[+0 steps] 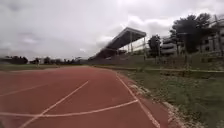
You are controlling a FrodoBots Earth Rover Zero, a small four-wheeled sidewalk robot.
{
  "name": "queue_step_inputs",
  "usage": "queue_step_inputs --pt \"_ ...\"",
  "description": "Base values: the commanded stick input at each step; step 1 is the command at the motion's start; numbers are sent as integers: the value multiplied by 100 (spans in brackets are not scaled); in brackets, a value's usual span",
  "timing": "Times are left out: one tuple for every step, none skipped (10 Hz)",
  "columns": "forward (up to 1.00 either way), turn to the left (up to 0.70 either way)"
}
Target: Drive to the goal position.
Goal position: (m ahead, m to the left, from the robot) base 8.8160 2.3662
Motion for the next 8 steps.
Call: queue_step_inputs --pt "70 0" --pt "70 0" --pt "70 0" --pt "70 0" --pt "70 0" --pt "70 0" --pt "70 0" --pt "70 0"
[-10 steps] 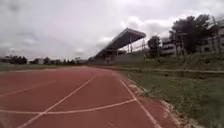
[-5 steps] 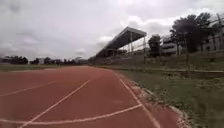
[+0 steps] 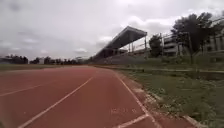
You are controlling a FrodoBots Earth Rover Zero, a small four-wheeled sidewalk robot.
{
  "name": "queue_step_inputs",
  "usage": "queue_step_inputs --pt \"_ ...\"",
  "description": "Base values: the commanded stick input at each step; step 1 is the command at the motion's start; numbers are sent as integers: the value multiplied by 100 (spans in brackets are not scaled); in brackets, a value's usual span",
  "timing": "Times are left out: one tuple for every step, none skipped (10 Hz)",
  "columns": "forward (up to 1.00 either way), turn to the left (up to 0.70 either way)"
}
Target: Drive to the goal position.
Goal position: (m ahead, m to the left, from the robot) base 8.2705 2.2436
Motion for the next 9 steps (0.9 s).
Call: queue_step_inputs --pt "70 0" --pt "70 0" --pt "70 0" --pt "70 0" --pt "70 0" --pt "70 0" --pt "70 0" --pt "70 0" --pt "70 0"
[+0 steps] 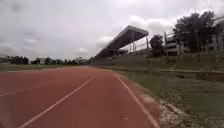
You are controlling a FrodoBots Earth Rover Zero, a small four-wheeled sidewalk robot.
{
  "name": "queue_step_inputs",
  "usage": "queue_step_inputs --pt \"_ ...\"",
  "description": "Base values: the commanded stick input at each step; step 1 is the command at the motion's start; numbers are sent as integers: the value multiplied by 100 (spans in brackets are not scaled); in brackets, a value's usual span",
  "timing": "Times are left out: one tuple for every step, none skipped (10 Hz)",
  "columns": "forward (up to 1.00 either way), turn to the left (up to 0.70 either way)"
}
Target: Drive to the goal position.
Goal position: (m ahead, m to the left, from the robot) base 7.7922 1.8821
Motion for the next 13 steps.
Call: queue_step_inputs --pt "70 0" --pt "70 0" --pt "70 0" --pt "70 0" --pt "70 0" --pt "70 0" --pt "70 0" --pt "70 0" --pt "70 0" --pt "70 0" --pt "70 0" --pt "70 0" --pt "70 0"
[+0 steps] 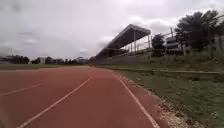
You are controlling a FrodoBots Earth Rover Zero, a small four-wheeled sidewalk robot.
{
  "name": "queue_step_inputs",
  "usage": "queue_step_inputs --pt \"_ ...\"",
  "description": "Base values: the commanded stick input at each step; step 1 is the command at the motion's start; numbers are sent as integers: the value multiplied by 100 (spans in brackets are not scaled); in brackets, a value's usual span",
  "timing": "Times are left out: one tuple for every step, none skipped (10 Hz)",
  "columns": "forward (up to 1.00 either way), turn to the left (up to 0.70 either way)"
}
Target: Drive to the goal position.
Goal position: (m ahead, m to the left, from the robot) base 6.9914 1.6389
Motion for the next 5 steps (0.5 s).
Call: queue_step_inputs --pt "70 0" --pt "70 0" --pt "70 0" --pt "70 0" --pt "70 0"
